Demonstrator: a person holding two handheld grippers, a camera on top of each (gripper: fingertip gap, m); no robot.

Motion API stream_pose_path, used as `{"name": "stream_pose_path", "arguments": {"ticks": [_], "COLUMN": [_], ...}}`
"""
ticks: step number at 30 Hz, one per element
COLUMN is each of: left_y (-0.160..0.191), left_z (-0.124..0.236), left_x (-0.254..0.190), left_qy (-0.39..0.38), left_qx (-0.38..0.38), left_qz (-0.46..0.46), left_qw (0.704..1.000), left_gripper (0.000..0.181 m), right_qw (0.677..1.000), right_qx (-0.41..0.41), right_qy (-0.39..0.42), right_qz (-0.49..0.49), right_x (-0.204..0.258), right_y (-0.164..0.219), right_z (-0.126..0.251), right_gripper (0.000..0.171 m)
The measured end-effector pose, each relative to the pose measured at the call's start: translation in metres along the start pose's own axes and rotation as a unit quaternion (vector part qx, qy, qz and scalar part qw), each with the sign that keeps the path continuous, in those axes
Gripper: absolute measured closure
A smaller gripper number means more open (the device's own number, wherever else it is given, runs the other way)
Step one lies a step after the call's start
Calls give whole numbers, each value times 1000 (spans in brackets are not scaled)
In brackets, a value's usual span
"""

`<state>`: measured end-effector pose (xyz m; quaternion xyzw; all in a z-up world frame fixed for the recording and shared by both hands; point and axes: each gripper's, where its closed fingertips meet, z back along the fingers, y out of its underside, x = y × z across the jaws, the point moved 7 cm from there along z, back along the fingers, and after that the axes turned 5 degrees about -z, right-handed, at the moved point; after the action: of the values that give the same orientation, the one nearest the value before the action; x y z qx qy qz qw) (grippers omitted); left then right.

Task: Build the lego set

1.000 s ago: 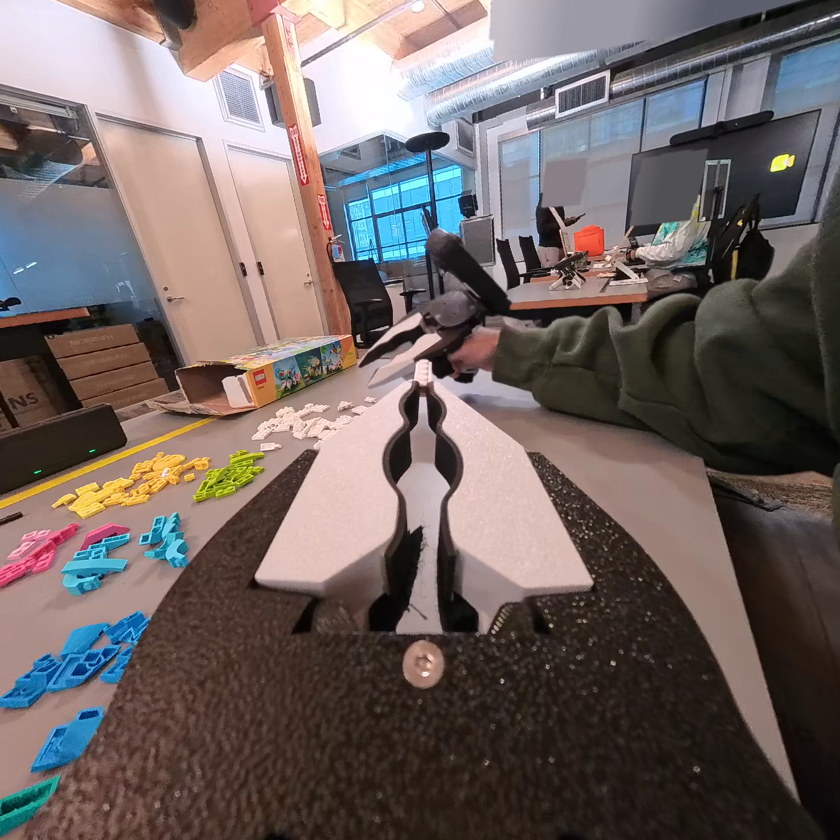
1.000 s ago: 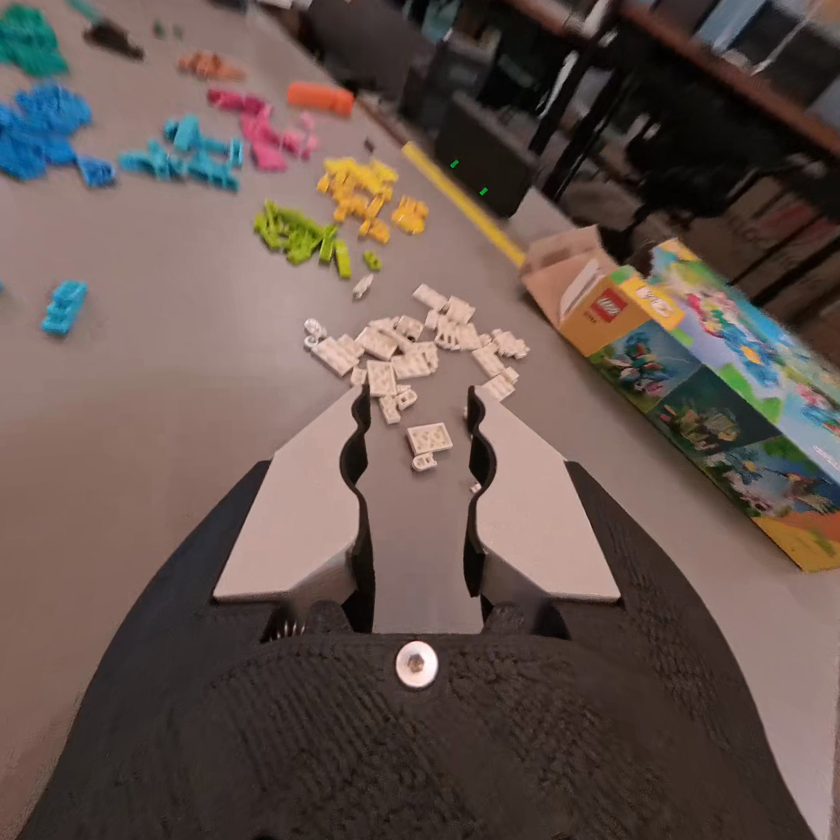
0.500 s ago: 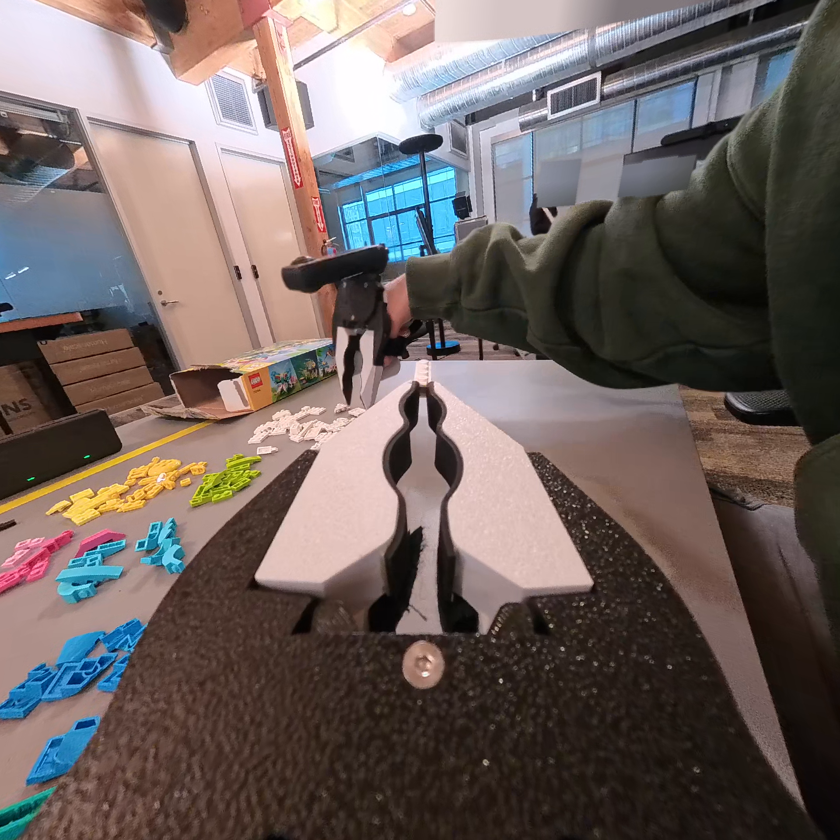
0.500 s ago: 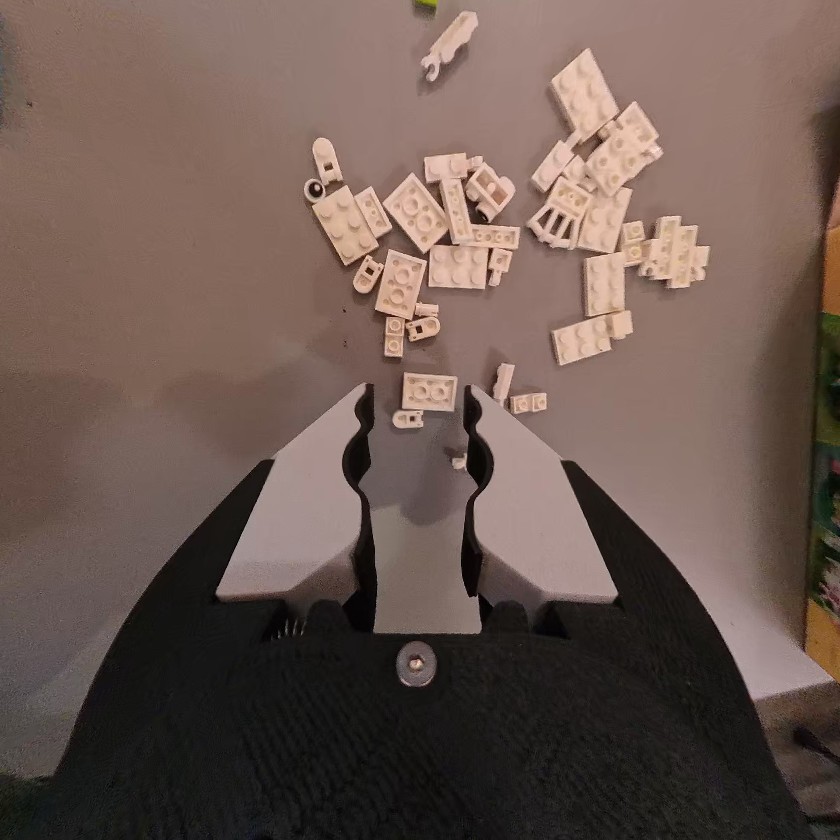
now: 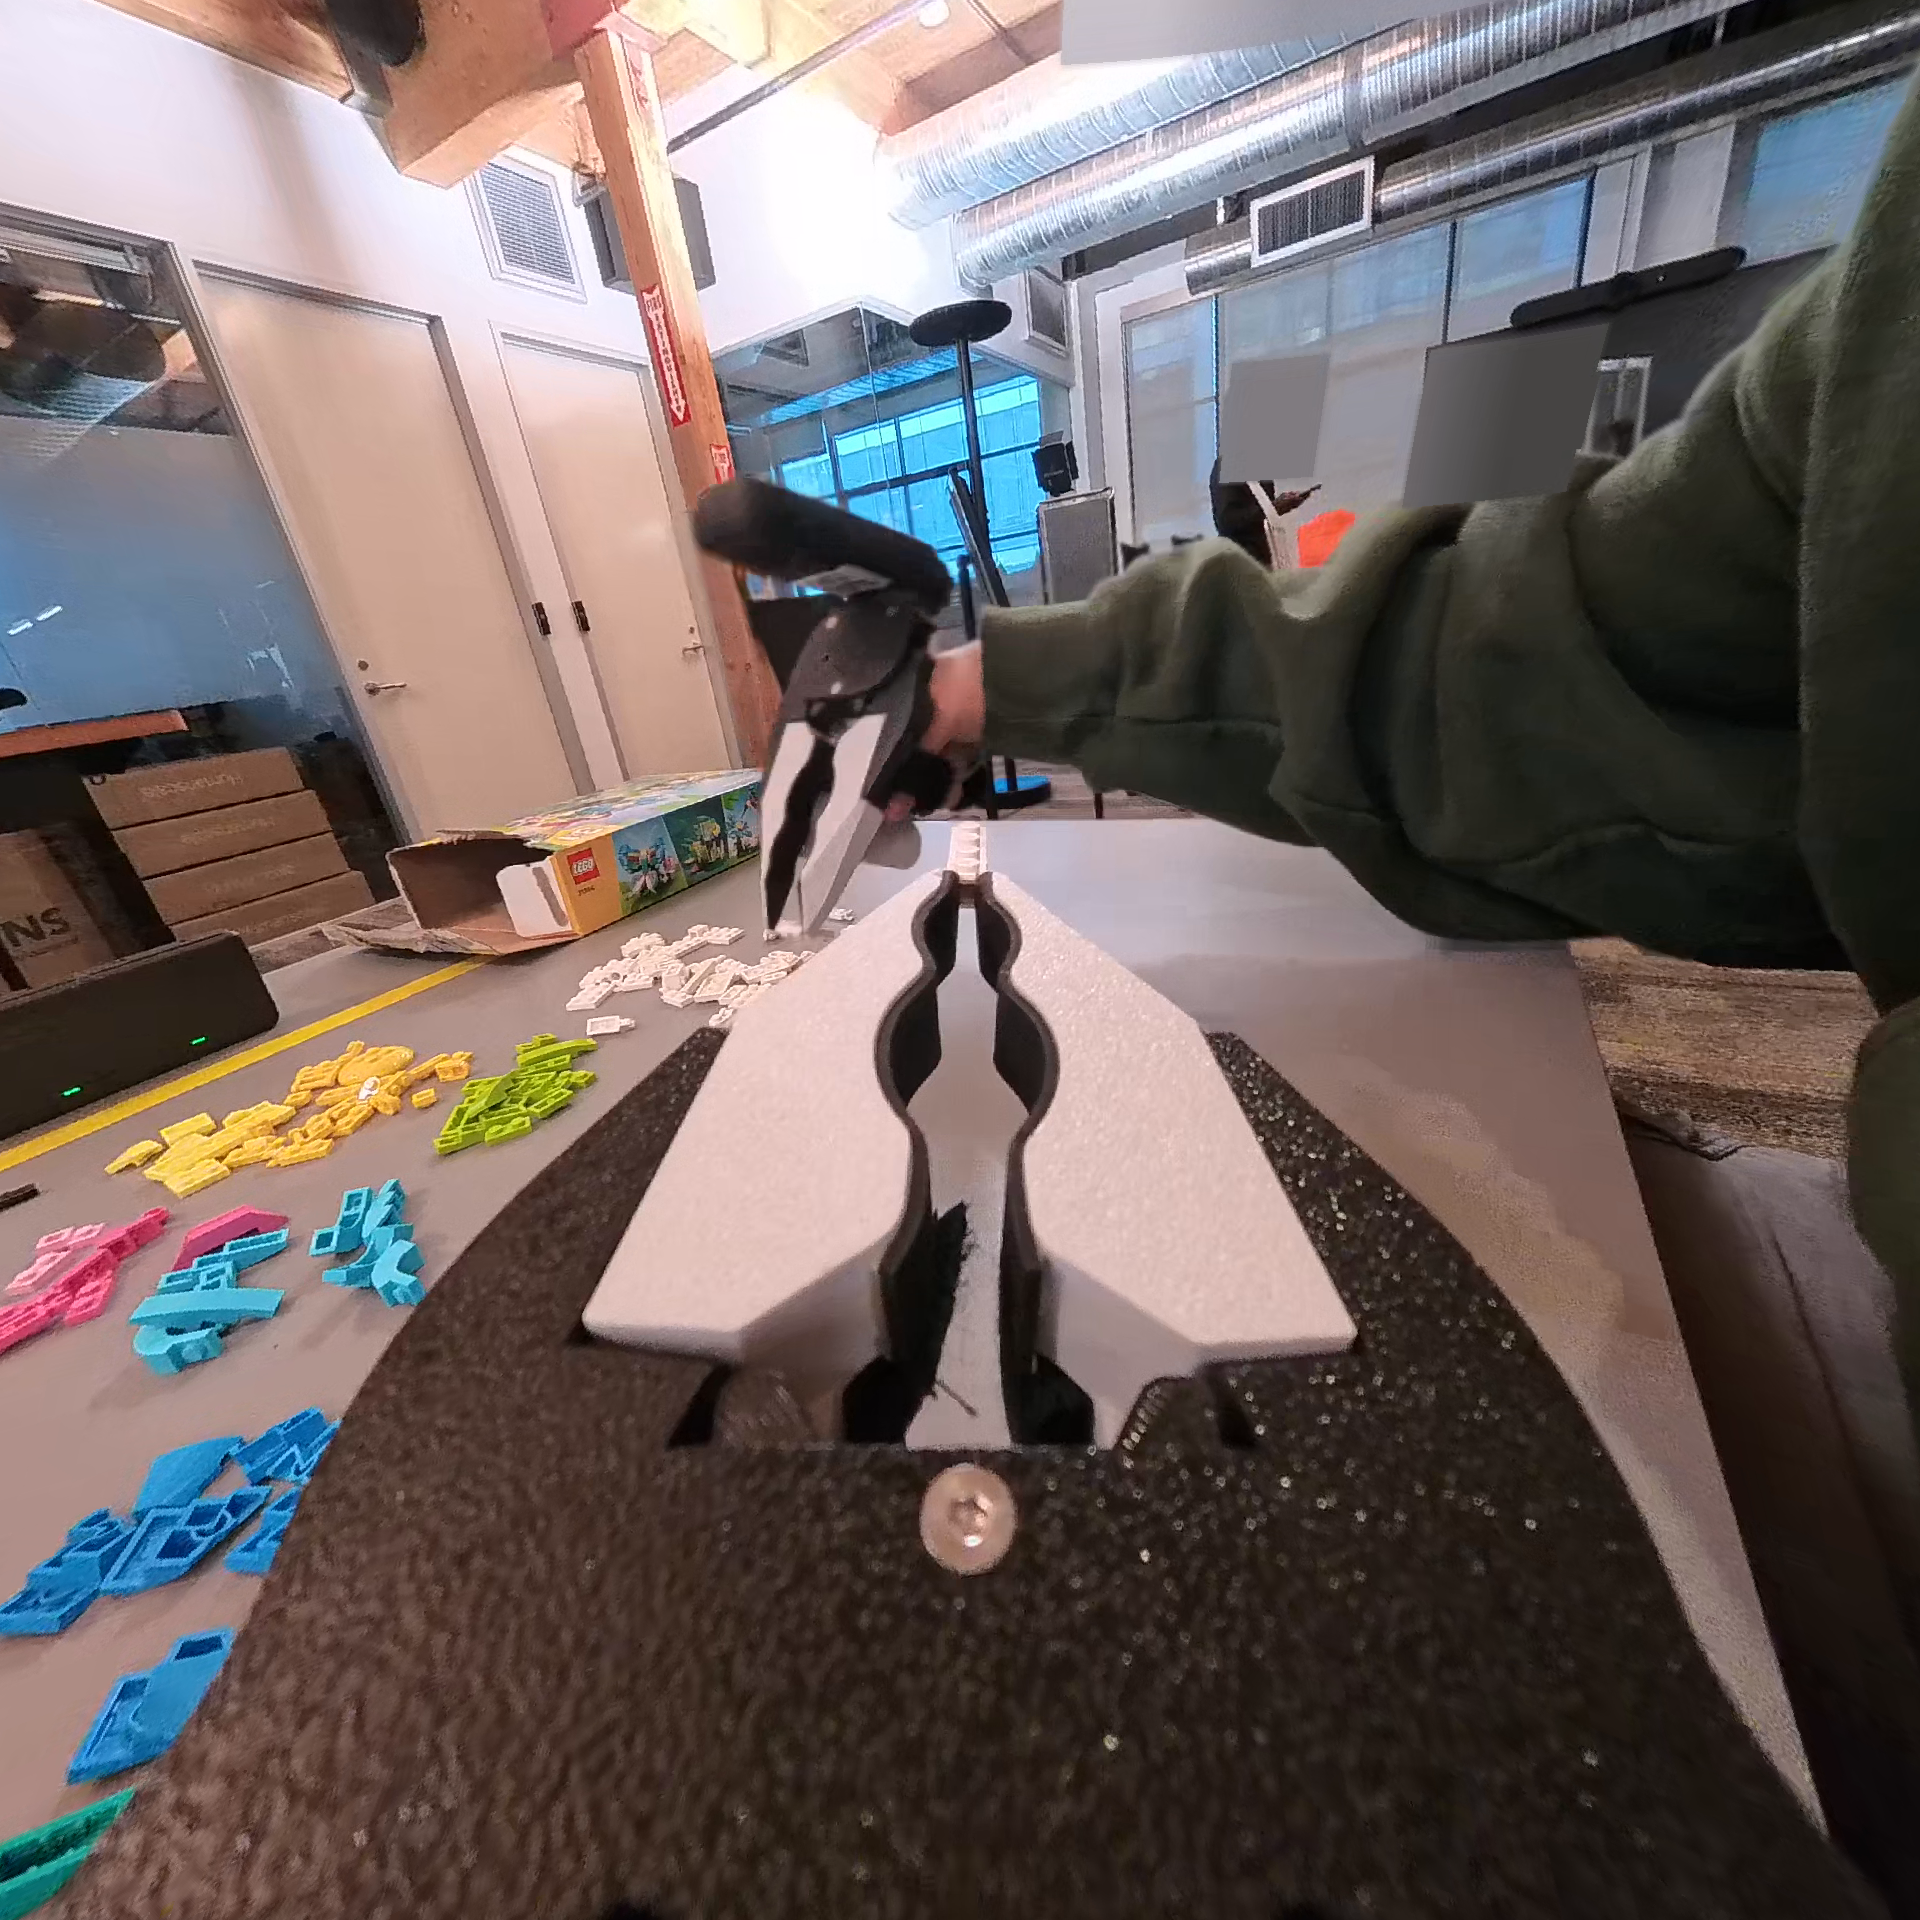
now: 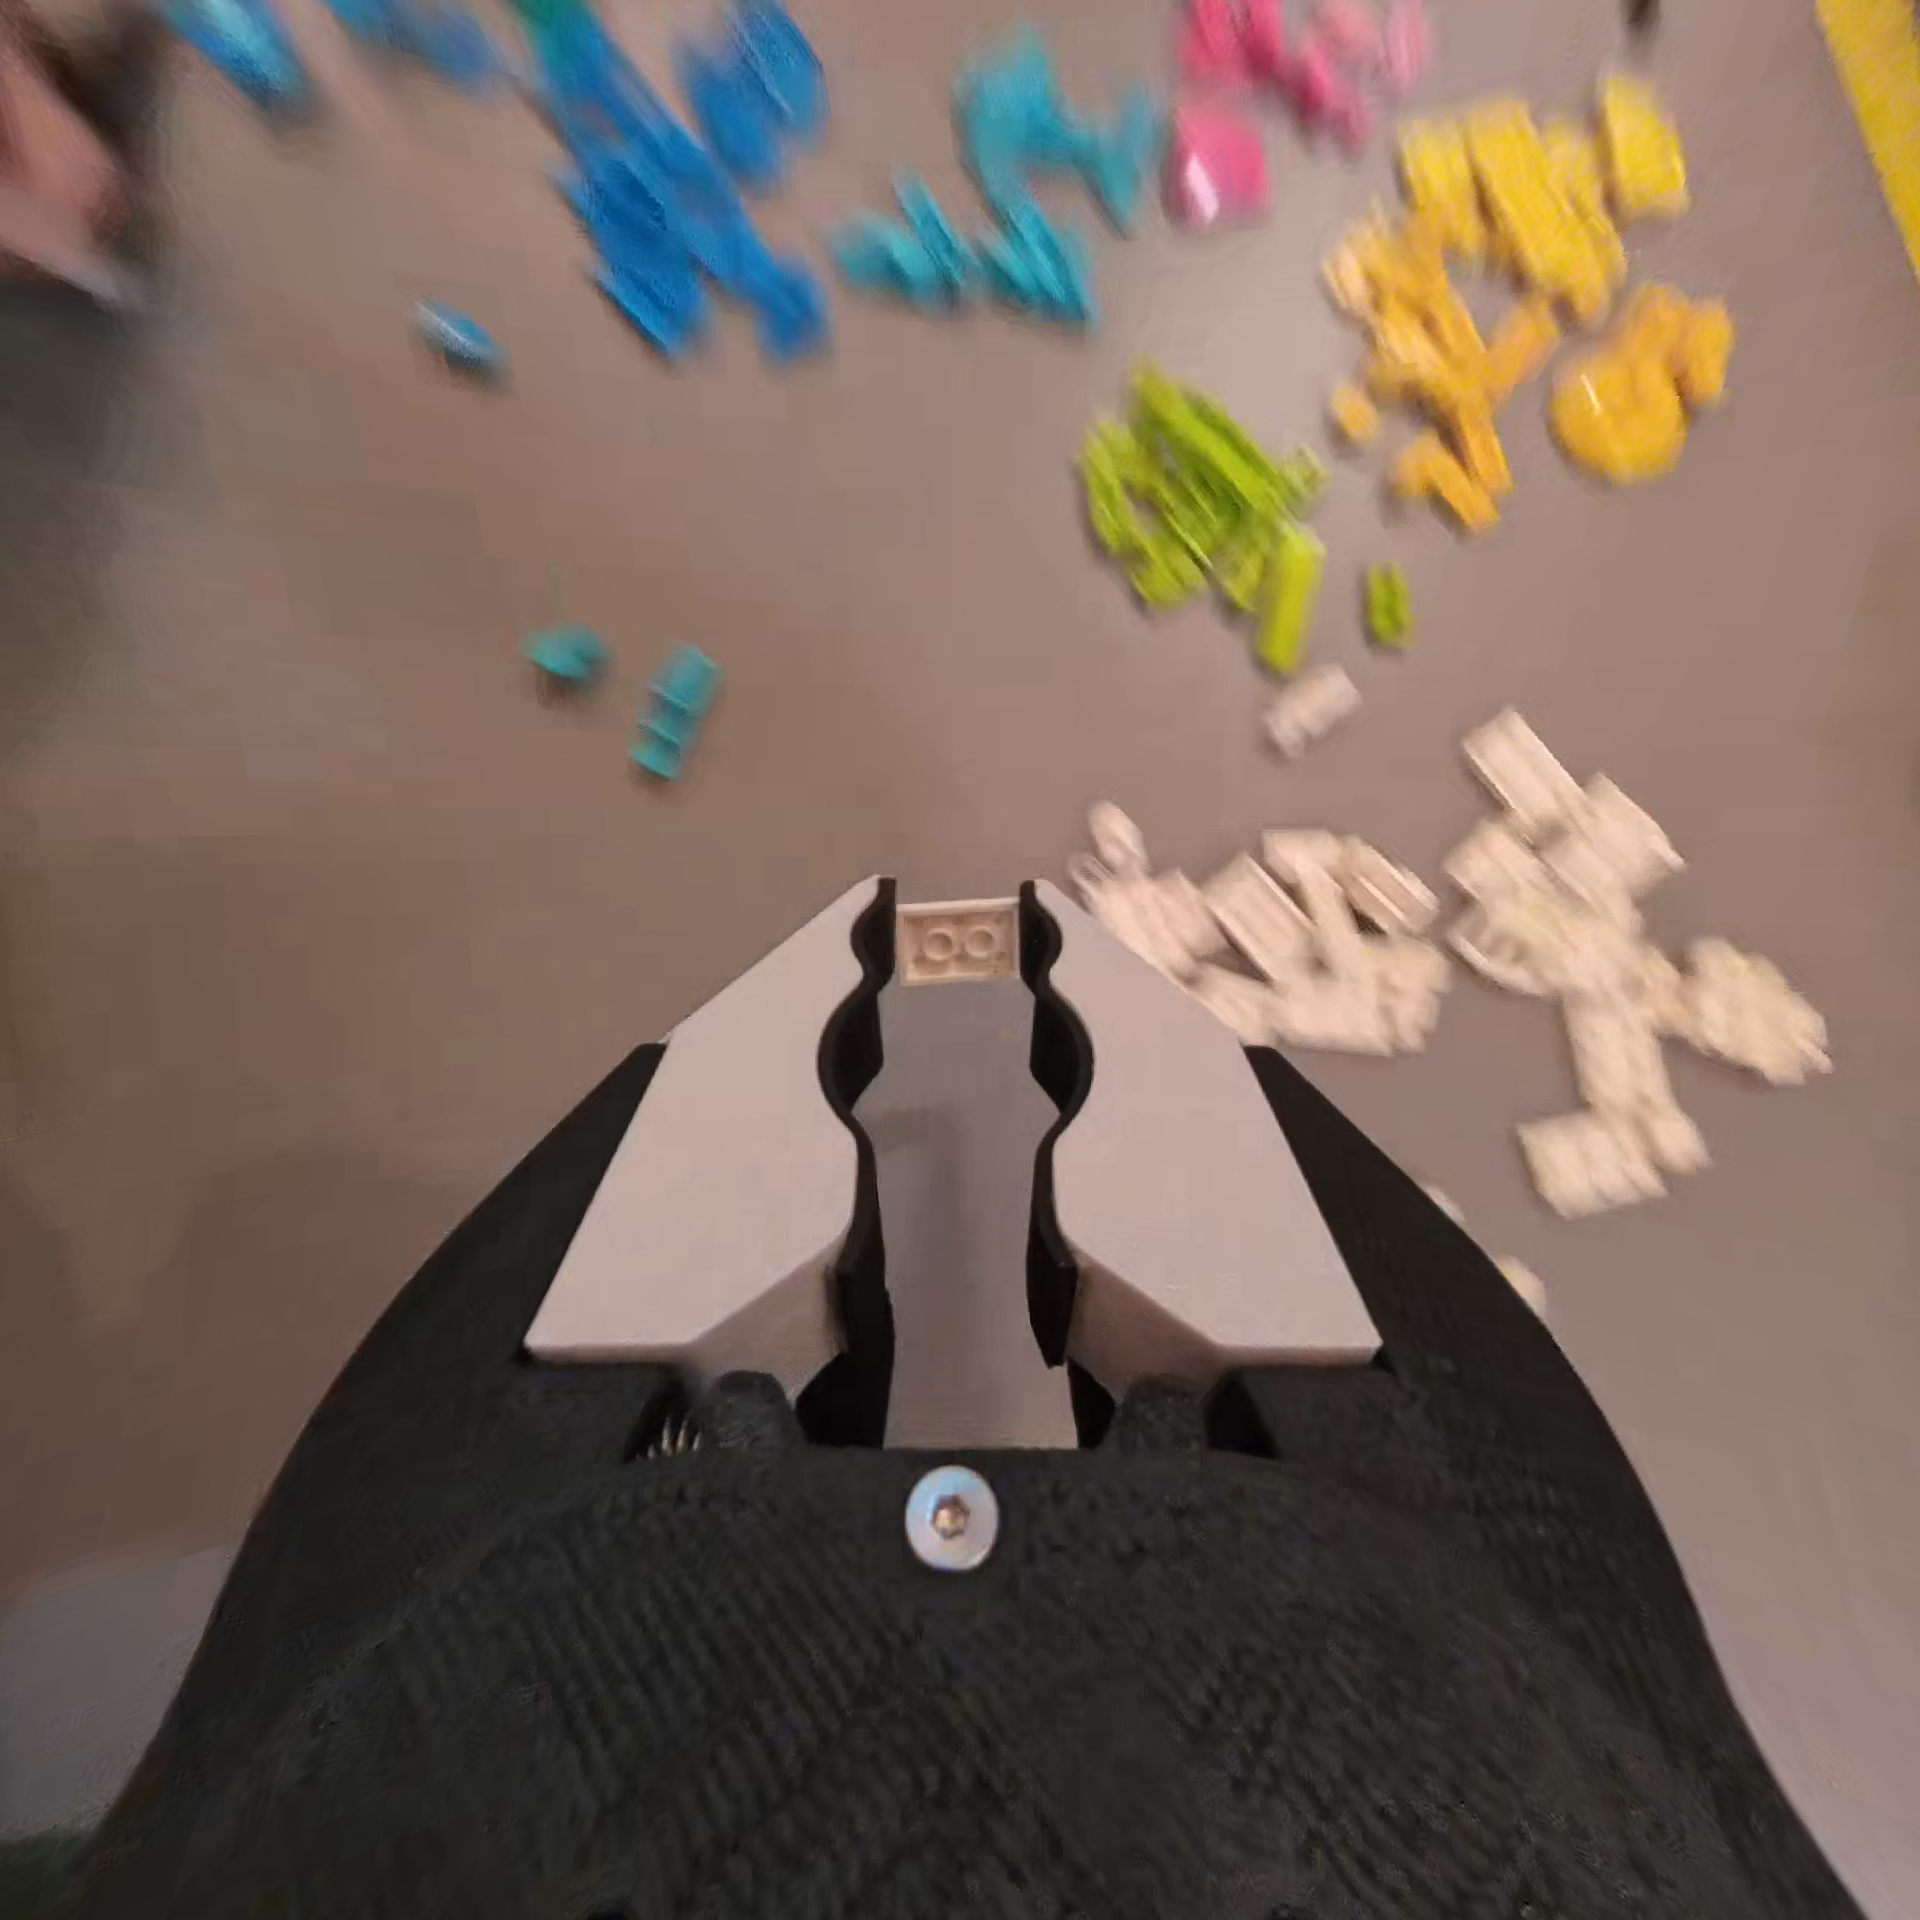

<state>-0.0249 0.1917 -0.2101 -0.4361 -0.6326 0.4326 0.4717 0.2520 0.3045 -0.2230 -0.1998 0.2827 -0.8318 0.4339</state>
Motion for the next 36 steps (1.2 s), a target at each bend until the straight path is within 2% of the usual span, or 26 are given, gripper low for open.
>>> {"name": "stream_pose_path", "arguments": {"ticks": [3,5,7,13,20,21,22,28,30,32,34,36], "left_y": [1,1,1,-1,-7,-8,-8,-5,-2,0,0,0], "left_z": [-1,-2,-2,-1,5,6,6,5,5,6,7,7], "left_x": [0,-1,-2,-4,-2,-1,0,3,8,12,13,15], "left_qy": [0,2,6,27,31,31,32,12,-26,-61,-70,-75], "left_qx": [5,9,10,-4,-49,-53,-56,-39,-14,4,5,4], "left_qz": [-2,-6,-7,11,38,41,44,42,24,1,-4,-1], "left_qw": [1000,1000,1000,1000,998,997,997,998,999,998,998,997], "left_gripper": [181,181,181,181,181,181,181,181,181,181,181,181], "right_qw": [980,945,917,859,836,835,835,847,866,895,922,944], "right_qx": [-175,-289,-351,-445,-475,-476,-476,-464,-450,-422,-381,-324], "right_qy": [-97,-153,-188,-253,-275,-276,-275,-259,-220,-145,-61,-30], "right_qz": [0,8,26,24,-4,-3,1,2,0,13,39,55], "right_x": [50,86,120,178,180,180,179,172,163,154,151,157], "right_y": [-23,-40,-51,-69,-61,-60,-59,-53,-50,-44,-36,-26], "right_z": [3,10,10,-6,-19,-18,-17,-17,-13,-11,-12,-17], "right_gripper": [149,149,149,149,149,150,160,156,153,150,150,149]}}
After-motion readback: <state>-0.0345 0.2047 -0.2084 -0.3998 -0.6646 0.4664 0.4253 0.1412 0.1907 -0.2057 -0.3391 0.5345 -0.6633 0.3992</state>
